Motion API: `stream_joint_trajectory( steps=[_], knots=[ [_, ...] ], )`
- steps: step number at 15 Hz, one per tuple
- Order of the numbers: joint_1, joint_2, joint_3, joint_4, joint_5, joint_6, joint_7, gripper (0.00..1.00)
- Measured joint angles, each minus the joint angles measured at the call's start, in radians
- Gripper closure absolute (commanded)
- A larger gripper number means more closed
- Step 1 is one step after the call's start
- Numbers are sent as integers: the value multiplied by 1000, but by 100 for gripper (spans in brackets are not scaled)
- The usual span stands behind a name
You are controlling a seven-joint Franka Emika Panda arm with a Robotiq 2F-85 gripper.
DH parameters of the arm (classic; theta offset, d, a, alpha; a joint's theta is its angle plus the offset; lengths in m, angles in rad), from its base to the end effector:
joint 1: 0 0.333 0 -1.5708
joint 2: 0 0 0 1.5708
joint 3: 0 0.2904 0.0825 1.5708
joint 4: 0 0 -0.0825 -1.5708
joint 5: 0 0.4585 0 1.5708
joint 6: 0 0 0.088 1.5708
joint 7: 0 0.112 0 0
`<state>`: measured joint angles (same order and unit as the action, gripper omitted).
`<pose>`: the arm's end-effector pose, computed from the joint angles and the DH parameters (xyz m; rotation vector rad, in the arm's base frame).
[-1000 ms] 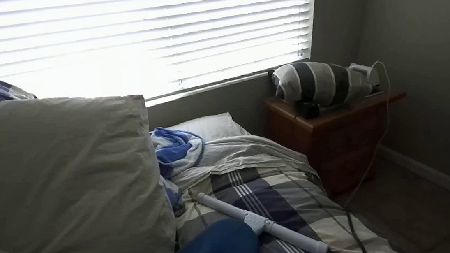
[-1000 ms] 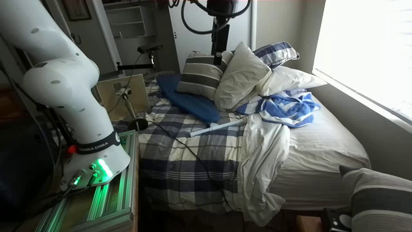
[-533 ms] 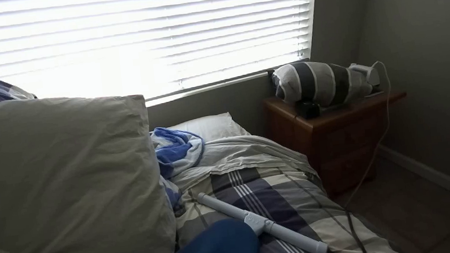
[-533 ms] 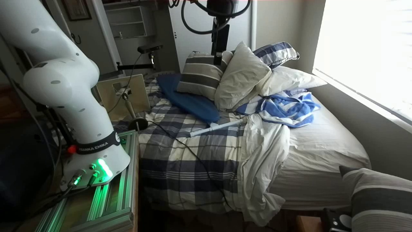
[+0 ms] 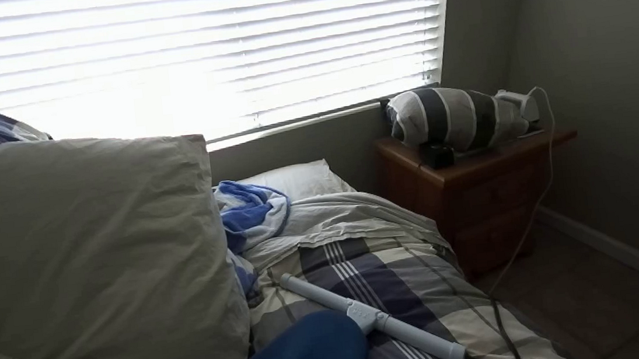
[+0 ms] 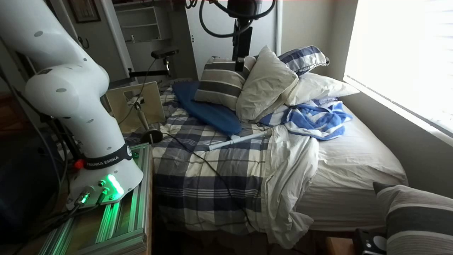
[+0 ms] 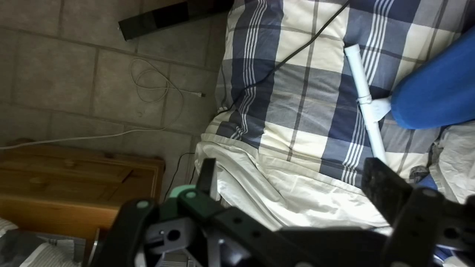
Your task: Move the ironing board slightly to the right
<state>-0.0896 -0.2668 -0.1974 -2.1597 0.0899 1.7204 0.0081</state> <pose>0.5123 -0.1441 0.4406 -2.9361 0.4513 0.2348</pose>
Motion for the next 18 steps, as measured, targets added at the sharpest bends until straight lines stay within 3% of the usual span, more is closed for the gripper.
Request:
stream_joint_trajectory(
  steps=[5, 8, 14, 18],
  knots=[
    [0, 1, 3, 1, 0, 0, 0, 0],
    [8, 46, 38, 41, 27, 0, 6, 0],
    [77, 330, 155, 269, 125, -14, 57, 0],
    [133, 548, 222, 464, 140, -48, 222, 0]
  ],
)
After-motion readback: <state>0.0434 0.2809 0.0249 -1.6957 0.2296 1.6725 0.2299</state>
